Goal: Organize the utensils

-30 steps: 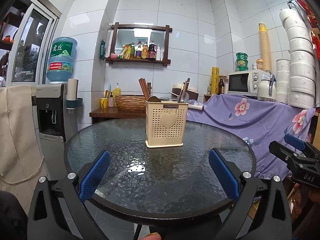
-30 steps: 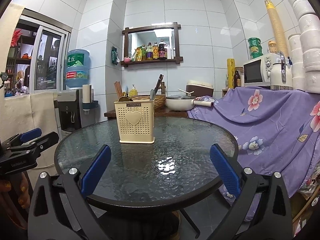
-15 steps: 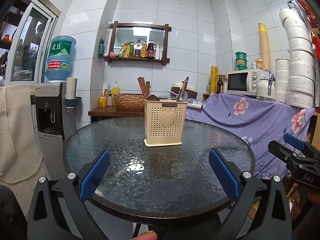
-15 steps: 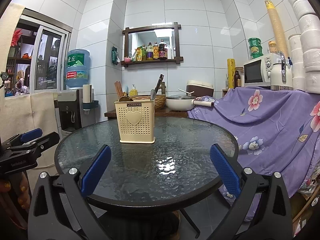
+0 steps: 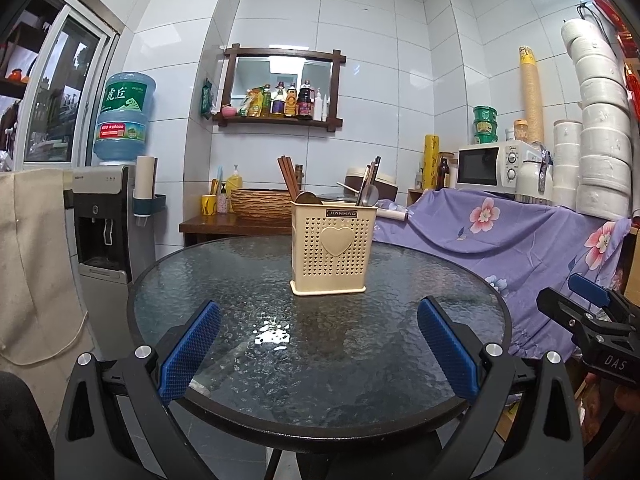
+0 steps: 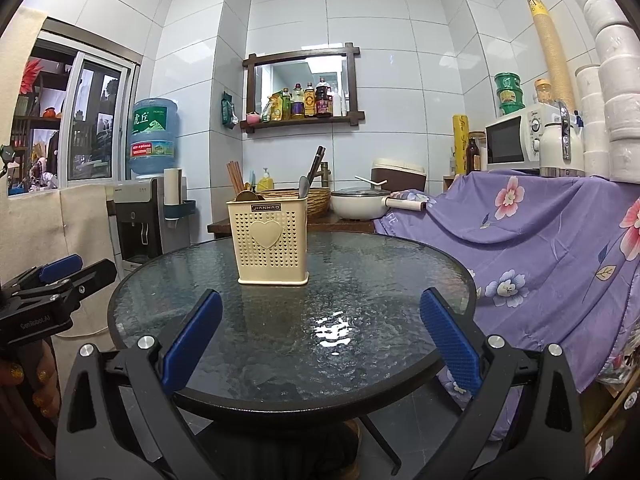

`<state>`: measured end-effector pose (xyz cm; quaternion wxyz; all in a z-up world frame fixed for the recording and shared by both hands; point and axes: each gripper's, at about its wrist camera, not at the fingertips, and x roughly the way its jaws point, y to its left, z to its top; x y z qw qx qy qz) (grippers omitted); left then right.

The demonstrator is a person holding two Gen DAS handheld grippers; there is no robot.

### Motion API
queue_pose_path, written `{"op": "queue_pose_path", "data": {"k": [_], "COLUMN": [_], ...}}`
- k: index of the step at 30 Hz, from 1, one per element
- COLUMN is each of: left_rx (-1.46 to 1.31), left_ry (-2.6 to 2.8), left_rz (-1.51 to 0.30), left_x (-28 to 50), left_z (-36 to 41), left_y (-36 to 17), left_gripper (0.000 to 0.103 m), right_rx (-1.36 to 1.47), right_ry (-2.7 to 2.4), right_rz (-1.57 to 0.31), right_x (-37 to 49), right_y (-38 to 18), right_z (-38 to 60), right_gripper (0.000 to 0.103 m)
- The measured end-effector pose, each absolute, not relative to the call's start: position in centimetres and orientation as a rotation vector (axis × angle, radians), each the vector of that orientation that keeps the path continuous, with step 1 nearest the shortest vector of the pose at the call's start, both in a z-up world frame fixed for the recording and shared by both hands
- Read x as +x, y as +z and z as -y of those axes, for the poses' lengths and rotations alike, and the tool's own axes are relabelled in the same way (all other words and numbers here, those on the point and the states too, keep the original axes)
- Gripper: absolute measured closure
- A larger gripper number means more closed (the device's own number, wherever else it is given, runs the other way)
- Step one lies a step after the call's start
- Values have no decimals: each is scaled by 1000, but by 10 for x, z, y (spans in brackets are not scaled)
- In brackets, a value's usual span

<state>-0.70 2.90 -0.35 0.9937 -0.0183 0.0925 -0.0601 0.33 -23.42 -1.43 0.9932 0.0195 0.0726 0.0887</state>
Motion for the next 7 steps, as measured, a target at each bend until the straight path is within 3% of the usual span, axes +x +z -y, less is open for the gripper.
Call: {"op": "queue_pose_path", "data": {"k": [7], "left_rx": [-41], "left_ry": [-117], "left_rz": [-204], "left_x": [-5], "left_z": [-28], "left_y": [-5], "left_gripper": [6], "right_rx": [32], "right_ry": [178], "right_rz": [-147], "right_x": [3], "right_y": [-16], "right_z": [233], "right_gripper": [6]}}
